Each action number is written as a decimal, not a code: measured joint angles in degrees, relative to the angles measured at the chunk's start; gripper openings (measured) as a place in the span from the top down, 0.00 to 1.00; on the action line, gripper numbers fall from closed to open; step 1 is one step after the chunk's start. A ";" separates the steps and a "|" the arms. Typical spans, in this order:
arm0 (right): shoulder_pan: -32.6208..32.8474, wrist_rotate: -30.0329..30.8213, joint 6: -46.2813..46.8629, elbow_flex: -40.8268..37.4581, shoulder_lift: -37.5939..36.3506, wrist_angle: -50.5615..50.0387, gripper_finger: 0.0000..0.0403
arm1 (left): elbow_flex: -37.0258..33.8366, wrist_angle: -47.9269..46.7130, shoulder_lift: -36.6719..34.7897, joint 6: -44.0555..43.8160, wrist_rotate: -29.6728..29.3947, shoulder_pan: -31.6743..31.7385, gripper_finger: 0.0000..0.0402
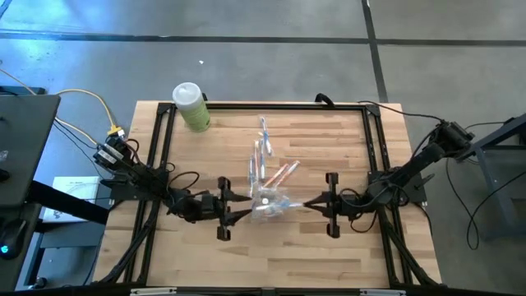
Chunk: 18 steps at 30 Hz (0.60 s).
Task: Pick & Place toothbrushing station
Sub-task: Put the blue toothbrush into the transparent organizer
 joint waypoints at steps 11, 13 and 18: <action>-0.83 0.63 -2.25 6.06 8.70 -0.12 0.99 | 1.84 0.02 0.00 2.07 4.76 1.39 0.62; -1.83 0.90 -2.67 7.51 10.43 0.06 0.99 | 1.95 -0.05 0.00 2.02 8.24 1.97 0.62; -3.37 3.75 -3.97 10.91 14.10 -0.98 0.99 | 1.97 -0.20 0.00 2.06 15.36 3.23 0.62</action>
